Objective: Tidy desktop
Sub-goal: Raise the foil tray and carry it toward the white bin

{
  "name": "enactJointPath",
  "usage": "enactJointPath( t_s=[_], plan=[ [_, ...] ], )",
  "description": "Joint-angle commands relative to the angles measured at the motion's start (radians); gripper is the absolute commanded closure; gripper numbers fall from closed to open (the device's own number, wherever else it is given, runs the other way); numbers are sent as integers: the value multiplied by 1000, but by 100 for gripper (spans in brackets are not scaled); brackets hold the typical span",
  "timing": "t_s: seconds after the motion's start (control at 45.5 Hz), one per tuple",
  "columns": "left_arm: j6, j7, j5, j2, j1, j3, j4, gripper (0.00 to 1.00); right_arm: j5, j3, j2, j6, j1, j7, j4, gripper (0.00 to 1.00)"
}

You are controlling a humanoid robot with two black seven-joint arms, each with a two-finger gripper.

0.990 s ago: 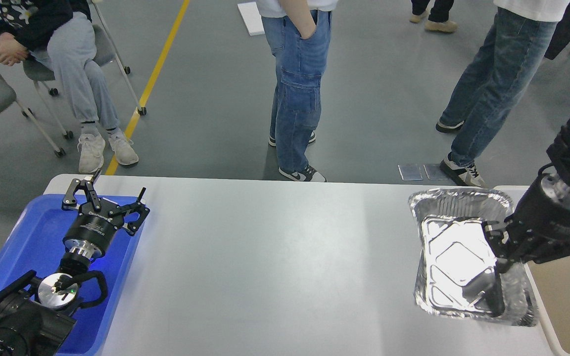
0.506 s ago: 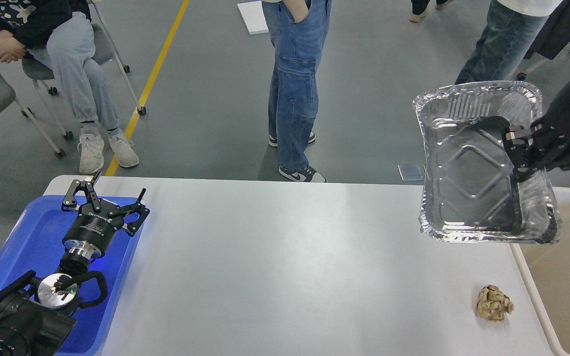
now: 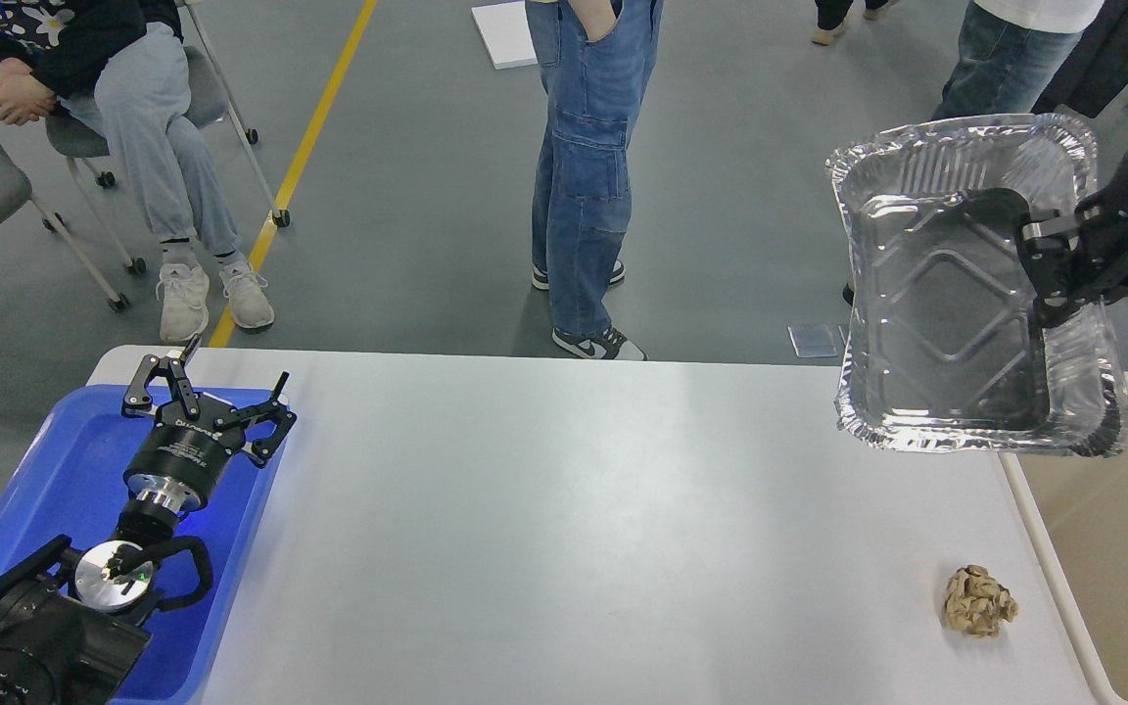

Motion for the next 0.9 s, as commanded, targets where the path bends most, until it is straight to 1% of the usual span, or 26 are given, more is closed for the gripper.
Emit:
enactJointPath(
  t_s=[0.0, 0.176, 0.264, 0.352, 0.44, 0.55, 0.682, 0.792, 0.88],
  plan=[
    [0, 0, 0, 0, 0, 0, 0, 0, 48, -26, -48, 1, -1, 0, -12, 100],
    [0, 0, 0, 0, 0, 0, 0, 0, 197, -105, -139, 1, -46, 0, -15, 100],
    [0, 0, 0, 0, 0, 0, 0, 0, 206, -121, -188, 1, -70, 0, -18, 100],
    [0, 0, 0, 0, 0, 0, 0, 0, 206, -119, -269, 1, -113, 0, -39, 100],
    [0, 0, 0, 0, 0, 0, 0, 0, 206, -111, -355, 1, -171, 0, -71, 100],
    [0, 0, 0, 0, 0, -1, 0, 0, 208, -104, -415, 1, -259, 0, -107, 100],
    [0, 0, 0, 0, 0, -1, 0, 0, 211, -49, -501, -102, -380, 0, -156, 100],
    [0, 0, 0, 0, 0, 0, 0, 0, 209, 68, -568, -165, -525, 0, -220, 100],
    [0, 0, 0, 0, 0, -1, 0, 0, 211, 175, -593, -210, -657, 0, -286, 100]
  ],
)
